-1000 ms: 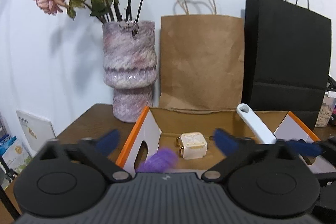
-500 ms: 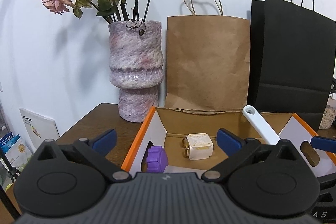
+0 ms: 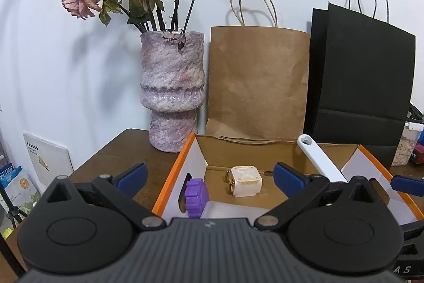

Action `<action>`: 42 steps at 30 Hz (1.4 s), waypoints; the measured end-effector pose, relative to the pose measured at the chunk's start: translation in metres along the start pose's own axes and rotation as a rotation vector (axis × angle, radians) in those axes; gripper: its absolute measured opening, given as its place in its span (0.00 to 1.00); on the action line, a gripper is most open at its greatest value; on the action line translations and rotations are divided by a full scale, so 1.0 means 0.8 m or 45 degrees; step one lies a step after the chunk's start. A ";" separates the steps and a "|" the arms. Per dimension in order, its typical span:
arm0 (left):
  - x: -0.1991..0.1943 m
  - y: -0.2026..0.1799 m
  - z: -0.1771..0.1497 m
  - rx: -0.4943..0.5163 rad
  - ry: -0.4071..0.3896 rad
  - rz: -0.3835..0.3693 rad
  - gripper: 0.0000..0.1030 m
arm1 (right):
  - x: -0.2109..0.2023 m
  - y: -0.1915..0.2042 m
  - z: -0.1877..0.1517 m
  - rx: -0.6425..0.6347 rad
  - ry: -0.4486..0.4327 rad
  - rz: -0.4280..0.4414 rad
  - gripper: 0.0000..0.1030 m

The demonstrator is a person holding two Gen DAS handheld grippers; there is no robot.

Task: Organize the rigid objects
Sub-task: 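Release the purple cap and white spray bottle into the box, then move both tools back toward the remaining caps on the table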

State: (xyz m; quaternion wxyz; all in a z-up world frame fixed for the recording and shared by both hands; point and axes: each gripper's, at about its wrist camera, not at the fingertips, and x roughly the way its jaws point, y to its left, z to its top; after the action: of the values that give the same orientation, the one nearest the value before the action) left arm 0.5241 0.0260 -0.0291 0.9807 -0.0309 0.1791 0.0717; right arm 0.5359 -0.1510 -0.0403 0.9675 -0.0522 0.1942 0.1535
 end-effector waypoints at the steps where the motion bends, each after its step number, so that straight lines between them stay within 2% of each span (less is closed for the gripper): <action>1: -0.003 0.000 -0.001 0.002 0.000 -0.001 1.00 | -0.003 0.001 -0.001 -0.002 -0.001 0.002 1.00; 18: -0.056 0.004 -0.032 -0.019 0.051 0.015 1.00 | -0.070 0.001 -0.031 0.012 0.012 -0.025 1.00; 28: -0.085 -0.001 -0.056 -0.007 0.101 0.015 1.00 | -0.099 -0.004 -0.055 0.023 0.060 -0.044 1.00; 42: -0.117 -0.031 -0.096 0.056 0.178 -0.010 1.00 | -0.131 -0.022 -0.095 0.046 0.155 -0.095 1.00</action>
State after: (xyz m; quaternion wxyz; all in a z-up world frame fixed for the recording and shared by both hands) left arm 0.4144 -0.0170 -0.0665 0.9665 -0.0152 0.2486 0.0615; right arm 0.4220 -0.2089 -0.0682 0.9597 -0.0512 0.2533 0.1104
